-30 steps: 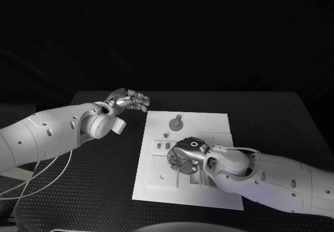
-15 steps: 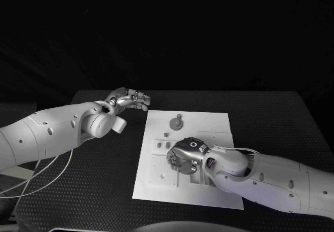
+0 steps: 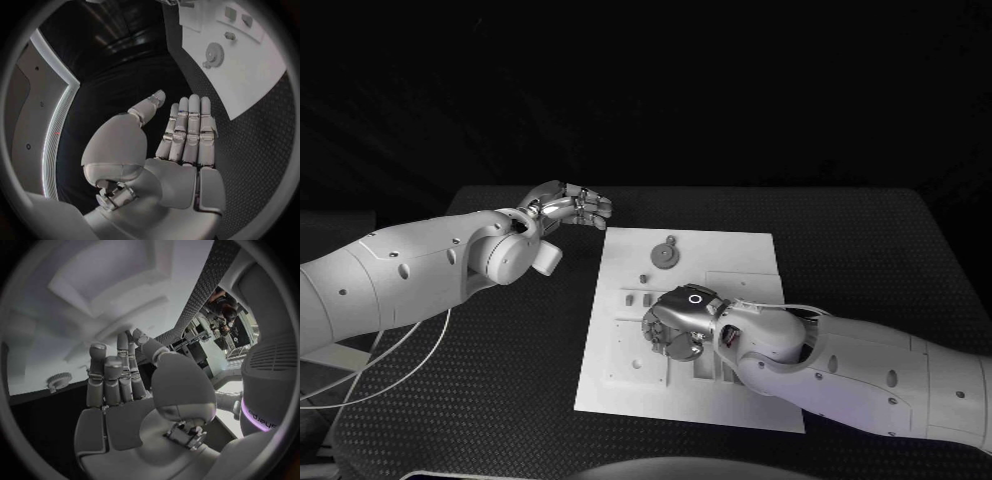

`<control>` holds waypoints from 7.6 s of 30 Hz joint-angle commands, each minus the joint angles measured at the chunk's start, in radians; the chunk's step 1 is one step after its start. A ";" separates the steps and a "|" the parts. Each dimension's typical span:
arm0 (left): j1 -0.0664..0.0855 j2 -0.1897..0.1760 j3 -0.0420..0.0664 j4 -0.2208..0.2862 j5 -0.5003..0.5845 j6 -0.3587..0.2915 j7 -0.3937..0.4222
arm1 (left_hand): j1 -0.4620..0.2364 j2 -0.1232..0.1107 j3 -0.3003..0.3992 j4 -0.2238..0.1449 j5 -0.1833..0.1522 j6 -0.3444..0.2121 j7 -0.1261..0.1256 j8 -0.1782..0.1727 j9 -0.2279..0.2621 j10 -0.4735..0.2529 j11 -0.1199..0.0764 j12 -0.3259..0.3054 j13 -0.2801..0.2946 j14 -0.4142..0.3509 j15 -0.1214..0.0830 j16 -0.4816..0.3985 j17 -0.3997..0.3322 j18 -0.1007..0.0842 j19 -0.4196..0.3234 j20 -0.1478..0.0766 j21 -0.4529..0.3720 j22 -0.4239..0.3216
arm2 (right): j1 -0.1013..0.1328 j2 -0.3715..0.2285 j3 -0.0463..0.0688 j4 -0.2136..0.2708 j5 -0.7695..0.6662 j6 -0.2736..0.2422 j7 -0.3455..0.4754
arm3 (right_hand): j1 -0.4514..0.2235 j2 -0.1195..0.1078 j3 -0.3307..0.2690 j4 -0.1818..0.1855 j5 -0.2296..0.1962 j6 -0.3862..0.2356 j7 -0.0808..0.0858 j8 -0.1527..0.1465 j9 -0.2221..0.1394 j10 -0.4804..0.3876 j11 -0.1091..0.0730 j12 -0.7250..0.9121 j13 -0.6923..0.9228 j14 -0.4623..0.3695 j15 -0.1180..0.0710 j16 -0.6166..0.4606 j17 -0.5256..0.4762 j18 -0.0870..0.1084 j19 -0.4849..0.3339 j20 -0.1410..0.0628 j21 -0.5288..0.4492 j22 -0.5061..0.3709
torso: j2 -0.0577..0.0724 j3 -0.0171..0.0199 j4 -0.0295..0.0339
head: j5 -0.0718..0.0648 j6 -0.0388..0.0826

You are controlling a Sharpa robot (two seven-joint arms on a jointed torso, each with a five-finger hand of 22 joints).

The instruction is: Assemble the parts on the task board

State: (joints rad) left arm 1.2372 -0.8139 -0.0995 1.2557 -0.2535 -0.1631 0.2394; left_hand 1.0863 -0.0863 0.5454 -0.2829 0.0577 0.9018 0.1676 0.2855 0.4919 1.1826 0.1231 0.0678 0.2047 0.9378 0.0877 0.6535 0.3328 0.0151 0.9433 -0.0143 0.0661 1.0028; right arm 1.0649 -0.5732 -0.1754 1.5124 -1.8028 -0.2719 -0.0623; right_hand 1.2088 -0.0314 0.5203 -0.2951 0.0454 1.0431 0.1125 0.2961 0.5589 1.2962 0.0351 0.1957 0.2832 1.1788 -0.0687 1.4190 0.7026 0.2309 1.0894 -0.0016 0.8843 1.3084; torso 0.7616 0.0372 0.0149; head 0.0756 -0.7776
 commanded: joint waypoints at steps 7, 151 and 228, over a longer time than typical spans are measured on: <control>0.001 -0.002 0.001 0.003 0.010 0.027 0.008 | 0.003 0.004 -0.008 -0.001 -0.002 -0.003 0.000 0.006 -0.002 0.001 0.000 0.001 -0.003 -0.002 0.006 -0.009 0.003 0.011 0.000 0.008 0.000 -0.003 | -0.005 -0.011 -0.005 -0.013 0.028 0.054 -0.010 | -0.068 -0.056 -0.018 0.007 0.004 -0.053 0.020 -0.031 -0.013 -0.041 0.027 -0.040 -0.017 -0.015 0.020 -0.008 0.005 0.031 -0.006 0.006 -0.013 0.009 | 0.000 -0.0007 -0.0006 | -0.003 -0.001; 0.000 0.006 0.000 -0.025 0.010 0.035 0.013 | 0.002 0.007 -0.011 0.000 -0.001 -0.006 0.001 0.007 -0.005 0.002 0.001 0.002 -0.008 -0.003 0.009 -0.028 0.022 0.013 -0.004 0.012 0.001 -0.015 | 0.054 -0.104 0.039 0.156 0.043 -0.052 0.026 | -0.037 -0.017 0.176 0.005 0.004 -0.015 0.001 0.034 -0.008 0.007 0.007 -0.003 0.012 -0.022 0.001 0.000 0.006 0.031 0.002 0.007 -0.012 0.016 | 0.000 -0.0019 0.0008 | 0.003 0.018; 0.001 0.007 0.000 -0.018 0.010 0.045 0.008 | 0.001 0.007 -0.014 0.001 -0.001 -0.006 0.001 0.008 -0.007 0.003 0.000 0.002 -0.010 -0.006 0.012 -0.039 0.032 0.014 -0.007 0.014 0.002 -0.021 | -0.020 0.039 -0.012 0.045 -0.076 0.069 -0.014 | -0.034 -0.021 0.176 0.004 0.004 -0.015 0.000 0.035 -0.004 0.006 0.006 -0.001 0.021 -0.018 0.000 0.002 0.009 0.031 0.003 0.003 -0.010 0.017 | 0.000 -0.0019 0.0009 | 0.013 -0.009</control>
State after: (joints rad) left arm 1.2369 -0.8076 -0.0998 1.2348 -0.2491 -0.1317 0.2391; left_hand 1.0863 -0.0863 0.5377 -0.2807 0.0577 0.9019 0.1676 0.2895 0.4863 1.1826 0.1231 0.0678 0.1956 0.9307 0.0948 0.6186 0.3643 0.0150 0.9363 -0.0073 0.0661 0.9835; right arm 1.0480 -0.5364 -0.1827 1.5632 -1.8750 -0.2466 -0.0729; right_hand 1.1615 -0.0607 0.6927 -0.2941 0.0456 1.0197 0.1148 0.3275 0.5368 1.2970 0.0431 0.1974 0.3047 1.1614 -0.0629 1.4203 0.7100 0.2243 1.0951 0.0077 0.8694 1.3084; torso 0.7614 0.0361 0.0150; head 0.0897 -0.7861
